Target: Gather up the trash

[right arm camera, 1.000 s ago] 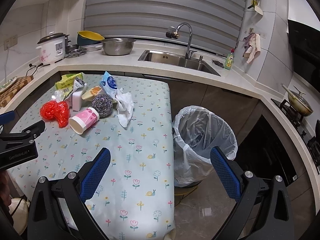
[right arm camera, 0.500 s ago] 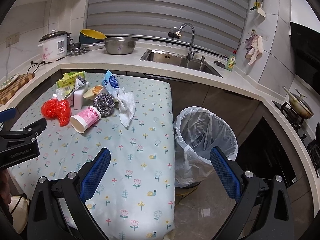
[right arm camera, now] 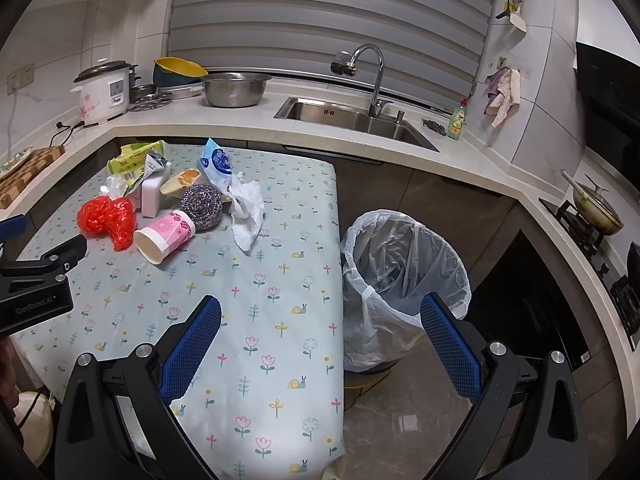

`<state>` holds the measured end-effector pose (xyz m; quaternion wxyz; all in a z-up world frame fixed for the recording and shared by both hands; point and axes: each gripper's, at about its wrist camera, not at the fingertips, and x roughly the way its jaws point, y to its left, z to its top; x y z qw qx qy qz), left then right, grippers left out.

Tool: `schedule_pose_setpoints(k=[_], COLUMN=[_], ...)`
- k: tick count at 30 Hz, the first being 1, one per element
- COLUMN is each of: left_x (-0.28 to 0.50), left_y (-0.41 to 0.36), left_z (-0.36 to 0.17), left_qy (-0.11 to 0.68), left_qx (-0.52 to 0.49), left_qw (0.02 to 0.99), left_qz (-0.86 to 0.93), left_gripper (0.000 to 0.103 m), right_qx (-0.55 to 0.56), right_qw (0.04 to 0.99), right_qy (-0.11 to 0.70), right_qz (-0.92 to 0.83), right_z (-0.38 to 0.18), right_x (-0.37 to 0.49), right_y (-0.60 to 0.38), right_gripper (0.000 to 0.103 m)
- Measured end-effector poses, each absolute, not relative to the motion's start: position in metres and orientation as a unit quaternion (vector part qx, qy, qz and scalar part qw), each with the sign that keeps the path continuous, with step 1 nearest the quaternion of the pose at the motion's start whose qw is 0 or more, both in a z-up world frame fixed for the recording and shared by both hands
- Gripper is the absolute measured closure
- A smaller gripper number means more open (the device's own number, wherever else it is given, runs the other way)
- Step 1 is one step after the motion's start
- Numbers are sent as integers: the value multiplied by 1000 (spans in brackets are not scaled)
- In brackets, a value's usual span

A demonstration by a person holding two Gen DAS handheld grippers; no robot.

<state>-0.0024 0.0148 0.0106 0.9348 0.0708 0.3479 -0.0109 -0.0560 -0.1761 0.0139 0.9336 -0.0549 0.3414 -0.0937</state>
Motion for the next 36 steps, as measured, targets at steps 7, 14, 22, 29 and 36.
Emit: schedule_pose_setpoints(k=[7, 14, 22, 29, 36], left_x=[-3, -3, -1, 10, 27], left_y=[14, 13, 10, 8, 8], left_z=[10, 9, 2, 1, -1], left_qy=[348, 349, 354, 359, 356], left_qx=[71, 72, 71, 66, 61], left_qw=[935, 934, 932, 930, 931], left_qz=[-11, -11, -18, -35, -53], left_gripper=[7, 7, 7, 7, 7], right_qx=[-56, -55, -54, -47, -41], right_qw=[933, 933, 931, 929, 928], right_qy=[341, 343, 346, 351, 352], right_qz=[-95, -96, -104, -110, -118], right_z=[13, 11, 8, 7, 5], right_x=[-55, -55, -48, -34, -13], right_y=[-177, -179, -180, -181, -183], right_gripper=[7, 7, 7, 7, 7])
